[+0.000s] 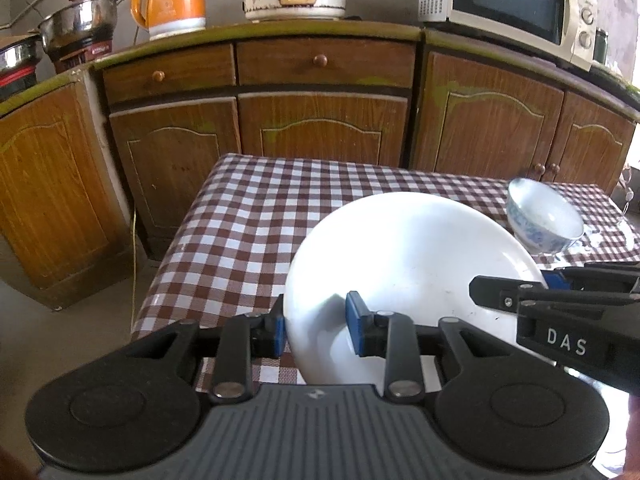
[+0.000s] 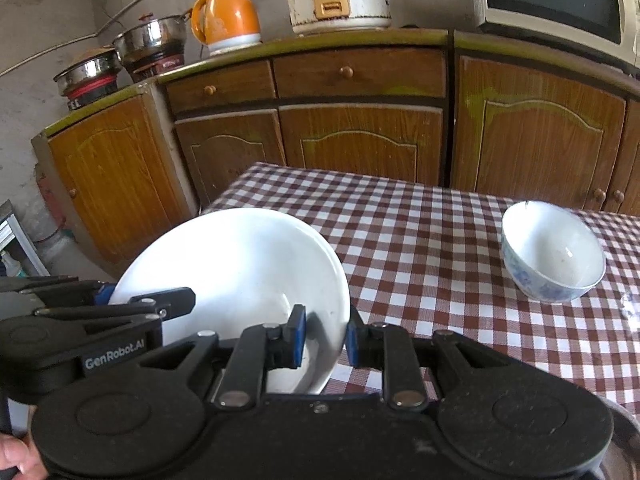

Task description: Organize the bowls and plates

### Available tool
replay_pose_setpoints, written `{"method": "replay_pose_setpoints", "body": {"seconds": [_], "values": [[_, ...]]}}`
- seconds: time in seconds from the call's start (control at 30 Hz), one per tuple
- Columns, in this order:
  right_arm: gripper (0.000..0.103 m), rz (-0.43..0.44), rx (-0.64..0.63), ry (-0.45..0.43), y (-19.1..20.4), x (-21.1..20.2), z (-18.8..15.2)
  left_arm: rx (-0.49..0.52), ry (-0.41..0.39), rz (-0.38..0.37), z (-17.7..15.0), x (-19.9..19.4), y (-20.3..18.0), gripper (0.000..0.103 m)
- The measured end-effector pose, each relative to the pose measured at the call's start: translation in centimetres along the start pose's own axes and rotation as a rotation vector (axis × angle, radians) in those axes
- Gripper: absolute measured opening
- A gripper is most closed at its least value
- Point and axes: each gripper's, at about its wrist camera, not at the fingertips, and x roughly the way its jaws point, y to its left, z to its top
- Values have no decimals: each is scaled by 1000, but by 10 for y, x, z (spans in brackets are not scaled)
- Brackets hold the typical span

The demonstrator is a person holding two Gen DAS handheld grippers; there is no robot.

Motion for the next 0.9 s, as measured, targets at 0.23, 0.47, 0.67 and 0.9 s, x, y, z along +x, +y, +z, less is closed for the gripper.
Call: {"method": "replay_pose_setpoints", "body": {"seconds": [0.23, 0.47, 0.67, 0.9], "values": [[26, 0, -6, -22, 6, -24, 1, 1, -19, 5, 1, -23, -3, 31], [26, 0, -12, -41, 12, -45, 3, -1, -37, 9, 3, -42, -5, 31], [26, 0, -19, -51, 15, -60, 4, -2, -50, 13, 1, -56, -7, 31], [26, 2, -26, -58, 20, -72, 2, -6, -57, 15, -2, -66, -7, 32]]}}
